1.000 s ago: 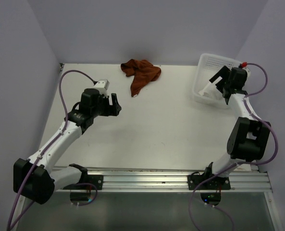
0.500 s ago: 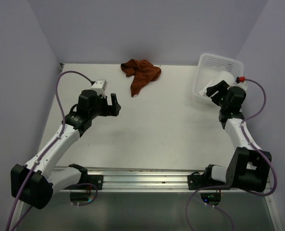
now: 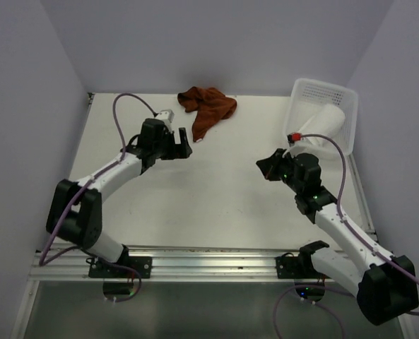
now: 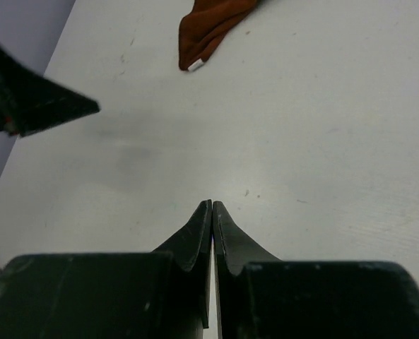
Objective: Roll the towels
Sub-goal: Place the rolled towel into the container, then grab a towel with the left arm
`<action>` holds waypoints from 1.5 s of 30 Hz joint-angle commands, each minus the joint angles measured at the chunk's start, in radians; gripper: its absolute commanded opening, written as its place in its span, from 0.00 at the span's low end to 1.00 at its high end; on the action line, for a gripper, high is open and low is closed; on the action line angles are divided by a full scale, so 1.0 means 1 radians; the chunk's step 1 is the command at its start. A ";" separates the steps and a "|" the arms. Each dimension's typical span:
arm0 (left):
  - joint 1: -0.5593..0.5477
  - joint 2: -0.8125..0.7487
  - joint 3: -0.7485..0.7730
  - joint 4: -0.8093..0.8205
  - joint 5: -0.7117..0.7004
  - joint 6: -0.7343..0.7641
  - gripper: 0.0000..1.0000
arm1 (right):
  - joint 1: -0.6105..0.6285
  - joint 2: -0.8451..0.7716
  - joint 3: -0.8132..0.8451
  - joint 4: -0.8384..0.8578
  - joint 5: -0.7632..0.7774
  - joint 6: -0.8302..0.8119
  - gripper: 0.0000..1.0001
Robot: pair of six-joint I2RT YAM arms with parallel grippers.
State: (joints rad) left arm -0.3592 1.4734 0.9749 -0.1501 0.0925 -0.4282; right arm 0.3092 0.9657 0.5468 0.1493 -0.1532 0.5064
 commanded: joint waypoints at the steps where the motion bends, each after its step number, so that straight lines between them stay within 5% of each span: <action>1: 0.008 0.208 0.155 0.116 0.016 -0.046 0.95 | 0.063 -0.064 -0.005 -0.076 -0.039 -0.048 0.04; 9: 0.006 0.565 0.496 0.118 -0.020 -0.061 0.80 | 0.082 -0.153 -0.067 -0.180 -0.060 -0.115 0.11; 15: -0.004 0.728 0.675 0.084 -0.032 -0.063 0.58 | 0.082 -0.131 -0.074 -0.174 -0.112 -0.094 0.10; 25: -0.018 0.771 0.664 0.029 -0.149 -0.069 0.32 | 0.080 -0.137 -0.079 -0.165 -0.117 -0.089 0.10; 31: -0.021 0.684 0.507 0.113 -0.162 -0.086 0.39 | 0.080 -0.117 -0.091 -0.131 -0.129 -0.074 0.11; 40: -0.040 0.639 0.493 0.112 -0.218 -0.063 0.45 | 0.080 -0.113 -0.097 -0.125 -0.134 -0.069 0.11; 45: -0.047 0.541 0.391 0.254 -0.221 -0.060 0.51 | 0.080 -0.096 -0.100 -0.113 -0.141 -0.065 0.12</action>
State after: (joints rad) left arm -0.4023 2.1120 1.4055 -0.0067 -0.0902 -0.5030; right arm 0.3870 0.8570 0.4534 -0.0086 -0.2592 0.4305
